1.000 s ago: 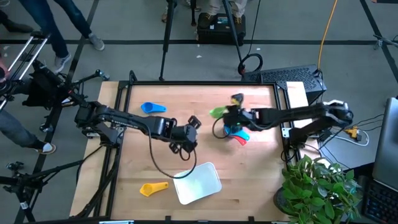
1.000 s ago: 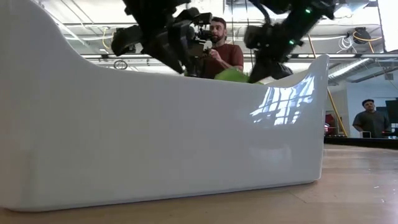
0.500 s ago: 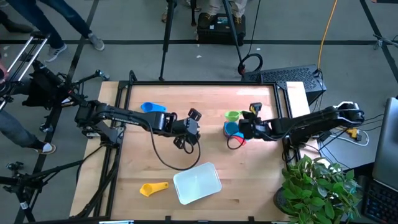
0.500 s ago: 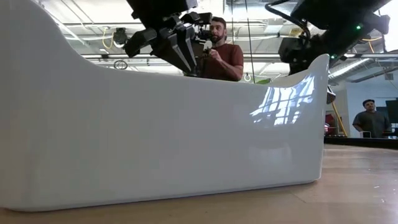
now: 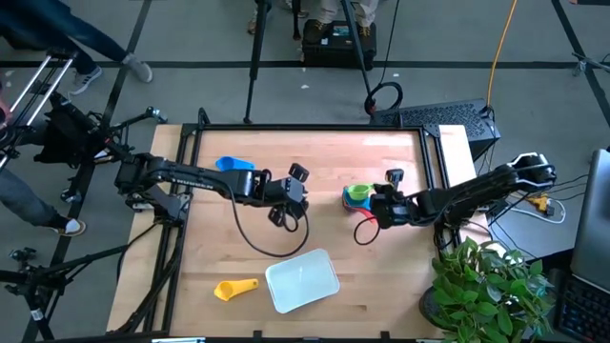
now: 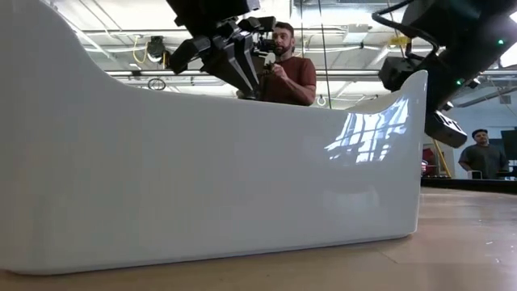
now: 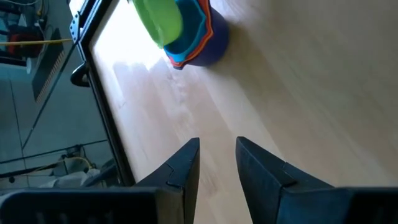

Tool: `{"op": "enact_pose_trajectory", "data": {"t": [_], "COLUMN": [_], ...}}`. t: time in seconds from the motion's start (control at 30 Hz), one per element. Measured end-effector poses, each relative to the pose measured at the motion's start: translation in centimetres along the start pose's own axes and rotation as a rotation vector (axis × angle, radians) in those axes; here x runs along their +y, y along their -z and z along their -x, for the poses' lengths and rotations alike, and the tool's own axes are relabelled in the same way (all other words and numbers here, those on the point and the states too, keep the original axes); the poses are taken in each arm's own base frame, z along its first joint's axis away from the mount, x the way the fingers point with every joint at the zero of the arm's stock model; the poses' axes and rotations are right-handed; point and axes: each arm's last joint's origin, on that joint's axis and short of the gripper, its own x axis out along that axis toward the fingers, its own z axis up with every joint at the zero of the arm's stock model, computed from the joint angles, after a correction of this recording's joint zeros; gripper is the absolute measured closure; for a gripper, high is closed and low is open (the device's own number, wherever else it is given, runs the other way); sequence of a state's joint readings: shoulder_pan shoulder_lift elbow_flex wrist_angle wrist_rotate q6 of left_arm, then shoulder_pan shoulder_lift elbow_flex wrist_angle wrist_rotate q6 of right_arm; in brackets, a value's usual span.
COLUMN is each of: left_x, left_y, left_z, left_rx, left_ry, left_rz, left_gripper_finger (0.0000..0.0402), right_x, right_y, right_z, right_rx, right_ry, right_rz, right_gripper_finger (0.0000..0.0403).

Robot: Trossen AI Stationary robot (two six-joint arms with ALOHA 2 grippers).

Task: Nest measuring cups in basket
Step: Stack the green measuring cup on the light blue measuring cup, then stack the blue measuring cup on the green measuring cup

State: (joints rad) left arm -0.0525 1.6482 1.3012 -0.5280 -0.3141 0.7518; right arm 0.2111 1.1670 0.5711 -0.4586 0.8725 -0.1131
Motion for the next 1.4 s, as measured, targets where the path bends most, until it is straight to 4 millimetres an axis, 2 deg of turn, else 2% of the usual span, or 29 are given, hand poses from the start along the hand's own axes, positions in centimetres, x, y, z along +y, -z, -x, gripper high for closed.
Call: {"op": "enact_pose_trajectory", "data": {"t": [0.3, 0.43, 0.6, 0.93, 1.07, 1.23, 1.3, 1.4], "left_x": [0.1, 0.1, 0.1, 0.1, 0.1, 0.3, 0.7, 2.1], "left_y": [0.0, 0.0, 0.0, 0.0, 0.0, 0.3, 1.3, 4.2], "left_z": [0.0, 0.0, 0.0, 0.0, 0.0, -0.2, -0.1, 0.6], "left_rx": [-0.006, -0.006, -0.006, -0.006, -0.006, -0.009, 0.011, 0.105], "left_ry": [-0.006, -0.006, -0.006, -0.005, -0.002, 0.017, 0.071, 0.119], "left_rz": [0.002, 0.002, 0.003, 0.008, 0.043, 0.130, 0.190, 0.322], "left_gripper_finger": [0.0293, 0.0293, 0.0293, 0.0293, 0.0293, 0.0293, 0.0293, 0.0293], "right_x": [0.5, 0.7, 0.9, 0.6, -0.9, -4.7, -5.9, -6.9], "right_y": [0.4, 0.3, 0.3, 0.4, -0.1, -0.5, -0.2, 0.2], "right_z": [-0.4, -0.4, -0.4, -0.2, 0.9, 2.3, 2.7, 3.1], "right_rx": [0.000, -0.012, -0.022, -0.028, -0.066, -0.181, -0.222, -0.266], "right_ry": [-0.019, -0.121, -0.167, -0.167, -0.259, -0.411, -0.426, -0.446], "right_rz": [0.012, 0.035, 0.047, 0.036, -0.097, -0.342, -0.401, -0.458], "right_gripper_finger": [0.0402, 0.0390, 0.0357, 0.0263, 0.0244, 0.0236, 0.0236, 0.0238]}}
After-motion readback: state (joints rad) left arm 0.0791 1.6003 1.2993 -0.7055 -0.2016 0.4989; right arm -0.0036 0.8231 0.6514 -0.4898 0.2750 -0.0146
